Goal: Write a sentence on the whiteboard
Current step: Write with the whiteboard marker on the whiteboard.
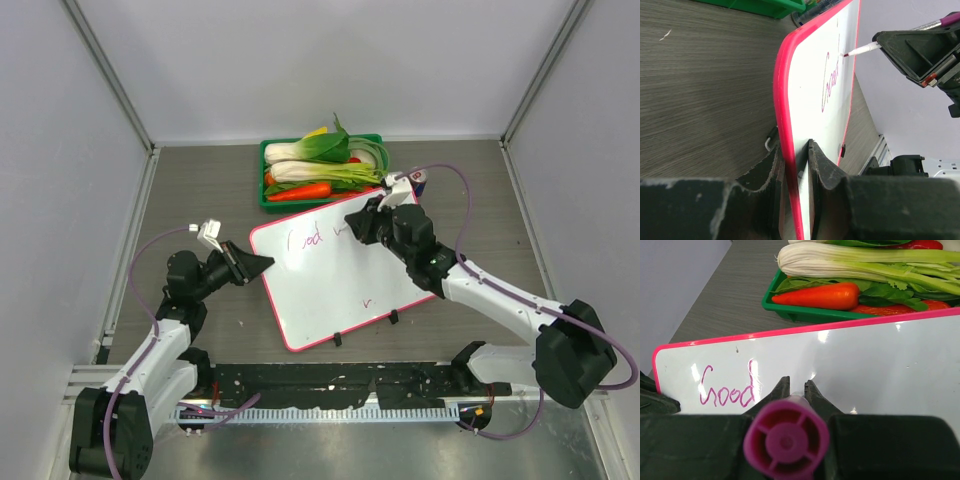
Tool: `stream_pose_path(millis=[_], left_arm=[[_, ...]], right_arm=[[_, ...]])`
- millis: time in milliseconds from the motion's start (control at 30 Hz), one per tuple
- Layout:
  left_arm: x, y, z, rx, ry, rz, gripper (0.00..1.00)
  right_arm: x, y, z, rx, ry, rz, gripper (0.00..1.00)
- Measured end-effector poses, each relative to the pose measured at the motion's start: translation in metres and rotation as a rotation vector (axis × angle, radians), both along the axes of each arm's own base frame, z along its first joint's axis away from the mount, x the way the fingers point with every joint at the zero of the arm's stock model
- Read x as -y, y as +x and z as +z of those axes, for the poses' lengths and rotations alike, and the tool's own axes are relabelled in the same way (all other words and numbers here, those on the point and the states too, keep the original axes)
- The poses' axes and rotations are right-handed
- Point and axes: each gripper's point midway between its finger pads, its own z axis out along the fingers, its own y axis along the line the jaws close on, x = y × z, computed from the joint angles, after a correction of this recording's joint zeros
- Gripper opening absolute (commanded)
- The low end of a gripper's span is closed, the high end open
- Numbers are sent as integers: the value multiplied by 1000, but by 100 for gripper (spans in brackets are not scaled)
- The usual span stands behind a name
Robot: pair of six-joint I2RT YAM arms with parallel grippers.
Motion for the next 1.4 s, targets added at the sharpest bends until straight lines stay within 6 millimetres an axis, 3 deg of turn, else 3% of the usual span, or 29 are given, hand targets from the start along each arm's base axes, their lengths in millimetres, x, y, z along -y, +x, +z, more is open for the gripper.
stream_pose_path(millis=[333, 533, 833, 1400], left_arm=[[0, 0, 0, 0, 0, 0, 0], [0, 0, 0, 1, 0, -1, 0], [1, 0, 1, 11, 6, -6, 0], [1, 0, 1, 6, 8, -6, 0]], right_arm=[[-4, 14, 10, 15, -2, -25, 1], [-4, 13, 12, 17, 1, -24, 1], [4, 10, 30, 52, 24, -43, 1], [8, 13, 6, 10, -7, -54, 1]])
